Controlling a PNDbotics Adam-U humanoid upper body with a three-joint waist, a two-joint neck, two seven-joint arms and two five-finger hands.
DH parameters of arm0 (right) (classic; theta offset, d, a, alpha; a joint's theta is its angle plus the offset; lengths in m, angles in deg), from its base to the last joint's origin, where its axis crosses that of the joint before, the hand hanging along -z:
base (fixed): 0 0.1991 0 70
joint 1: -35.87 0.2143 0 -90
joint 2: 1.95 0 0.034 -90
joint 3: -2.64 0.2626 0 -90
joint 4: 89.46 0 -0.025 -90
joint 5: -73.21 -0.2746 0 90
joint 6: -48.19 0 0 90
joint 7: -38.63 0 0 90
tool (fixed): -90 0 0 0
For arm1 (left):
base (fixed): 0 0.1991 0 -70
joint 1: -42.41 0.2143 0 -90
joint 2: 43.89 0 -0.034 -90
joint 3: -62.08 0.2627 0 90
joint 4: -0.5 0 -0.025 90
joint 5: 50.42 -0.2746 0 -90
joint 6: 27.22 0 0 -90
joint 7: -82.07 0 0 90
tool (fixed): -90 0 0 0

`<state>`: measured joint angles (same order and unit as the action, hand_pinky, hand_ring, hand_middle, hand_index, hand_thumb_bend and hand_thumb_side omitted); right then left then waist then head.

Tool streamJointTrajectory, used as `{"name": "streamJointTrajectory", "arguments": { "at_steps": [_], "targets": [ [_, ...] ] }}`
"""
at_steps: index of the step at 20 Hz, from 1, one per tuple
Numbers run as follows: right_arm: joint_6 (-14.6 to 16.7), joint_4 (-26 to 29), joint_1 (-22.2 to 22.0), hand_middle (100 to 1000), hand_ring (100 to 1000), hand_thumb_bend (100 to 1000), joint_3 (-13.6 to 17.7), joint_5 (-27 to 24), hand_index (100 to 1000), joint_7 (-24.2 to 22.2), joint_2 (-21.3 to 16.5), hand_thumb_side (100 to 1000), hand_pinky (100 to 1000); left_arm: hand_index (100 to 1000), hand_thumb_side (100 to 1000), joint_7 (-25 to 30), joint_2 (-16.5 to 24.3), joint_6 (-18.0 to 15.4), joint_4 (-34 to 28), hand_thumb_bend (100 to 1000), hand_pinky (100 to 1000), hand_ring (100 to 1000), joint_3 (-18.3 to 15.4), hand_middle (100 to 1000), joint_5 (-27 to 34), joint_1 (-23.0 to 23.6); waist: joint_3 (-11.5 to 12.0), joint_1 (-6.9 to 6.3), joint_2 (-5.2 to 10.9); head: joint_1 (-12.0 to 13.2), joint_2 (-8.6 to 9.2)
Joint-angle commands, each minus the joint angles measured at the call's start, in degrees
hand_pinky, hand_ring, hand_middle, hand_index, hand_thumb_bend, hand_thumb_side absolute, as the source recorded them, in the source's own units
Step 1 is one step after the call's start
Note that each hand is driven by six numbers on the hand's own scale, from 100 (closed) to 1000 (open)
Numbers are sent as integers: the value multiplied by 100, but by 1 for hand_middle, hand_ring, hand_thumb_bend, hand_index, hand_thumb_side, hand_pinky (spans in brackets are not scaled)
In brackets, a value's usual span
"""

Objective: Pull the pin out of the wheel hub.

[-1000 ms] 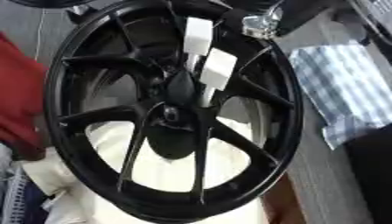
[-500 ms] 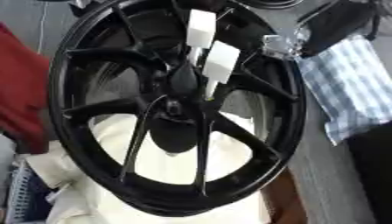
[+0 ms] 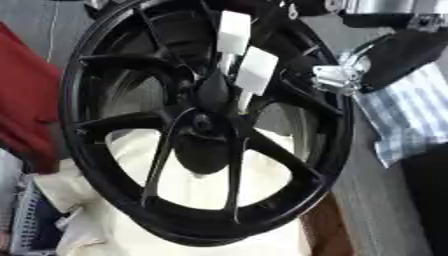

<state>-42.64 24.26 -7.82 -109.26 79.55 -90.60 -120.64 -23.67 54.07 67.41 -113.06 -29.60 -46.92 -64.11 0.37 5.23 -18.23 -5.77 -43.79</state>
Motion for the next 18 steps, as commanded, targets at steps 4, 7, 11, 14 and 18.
{"name": "streamJointTrajectory", "arguments": {
  "at_steps": [4,7,11,14,18],
  "targets": [
    [-54,-255,152,822,1000,100,47,557,906,2,425,662,965,708,578,-43,131,22,-104,100,664,555,-83,559,8,67,-186,-6,259,136,-32],
    [15,-521,225,826,1000,100,-2,756,909,4,660,682,971,708,578,-53,132,30,-104,100,665,554,-91,559,6,101,-253,0,302,161,-32],
    [109,-795,253,831,1000,100,-62,855,914,-123,857,742,980,708,578,-70,125,36,-104,100,665,554,-99,558,10,113,-267,-4,320,161,-32],
    [212,-936,226,838,1000,100,-68,937,915,-199,901,751,981,707,577,-77,122,33,-104,100,665,552,-101,556,11,106,-242,-16,305,143,-32],
    [811,-991,186,828,1000,100,-86,660,924,-263,824,522,1000,707,578,-82,120,31,-104,100,665,551,-100,555,9,98,-197,-27,261,117,-32]
  ]
}}
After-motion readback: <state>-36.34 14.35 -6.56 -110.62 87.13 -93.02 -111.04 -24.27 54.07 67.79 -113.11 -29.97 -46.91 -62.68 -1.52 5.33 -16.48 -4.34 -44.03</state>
